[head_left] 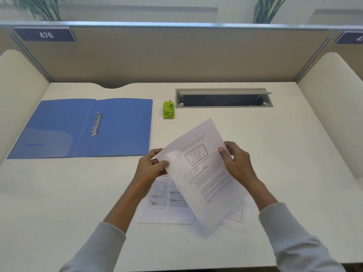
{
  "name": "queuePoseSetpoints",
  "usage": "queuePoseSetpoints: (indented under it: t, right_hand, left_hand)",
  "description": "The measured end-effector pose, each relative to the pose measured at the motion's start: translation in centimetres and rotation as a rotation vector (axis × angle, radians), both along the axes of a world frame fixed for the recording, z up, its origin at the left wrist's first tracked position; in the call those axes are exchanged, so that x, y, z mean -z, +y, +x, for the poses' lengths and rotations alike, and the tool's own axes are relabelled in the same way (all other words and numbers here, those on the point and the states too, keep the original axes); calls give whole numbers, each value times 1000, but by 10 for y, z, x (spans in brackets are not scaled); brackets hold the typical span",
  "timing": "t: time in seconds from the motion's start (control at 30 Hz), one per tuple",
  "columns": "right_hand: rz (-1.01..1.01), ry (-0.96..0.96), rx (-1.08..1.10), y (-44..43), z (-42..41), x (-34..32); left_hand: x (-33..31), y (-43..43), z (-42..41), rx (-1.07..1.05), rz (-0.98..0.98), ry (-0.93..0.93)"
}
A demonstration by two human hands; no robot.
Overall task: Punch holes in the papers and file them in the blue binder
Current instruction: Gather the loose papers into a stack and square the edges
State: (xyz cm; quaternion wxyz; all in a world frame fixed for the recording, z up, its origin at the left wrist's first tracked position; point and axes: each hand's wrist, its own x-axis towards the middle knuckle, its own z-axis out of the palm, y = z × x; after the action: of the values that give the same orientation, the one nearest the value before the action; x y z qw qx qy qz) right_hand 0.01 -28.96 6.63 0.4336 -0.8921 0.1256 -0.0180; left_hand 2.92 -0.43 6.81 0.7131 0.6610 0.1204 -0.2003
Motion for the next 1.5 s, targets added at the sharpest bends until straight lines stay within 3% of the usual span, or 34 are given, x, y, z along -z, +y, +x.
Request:
queuePoseSetpoints:
  t: [0.27, 0.5, 0.63, 0.87, 1.17, 1.37, 1.5]
  right_hand:
    - [437, 35, 103, 8, -7, 7]
    - [640, 17, 211, 19, -15, 0]
    - [727, 21, 287, 18, -14, -1]
    - [791, 44, 369, 17, -18, 4]
    - [924, 123, 275, 23, -24, 3]
    - [871, 153, 245, 26, -27, 8]
    - [853, 127, 279, 20, -29, 9]
  left_hand:
    - [-12, 10, 16, -69, -33, -2]
    - [-15, 7, 15, -126, -153, 56]
    - [-6, -2, -5, -34, -116, 105]
    - [6, -13, -29, 13, -48, 114]
    - [-2, -15, -23, -36, -76, 84]
    - [4, -17, -25, -86, -49, 98]
    - [23, -11, -24, -314, 200, 61]
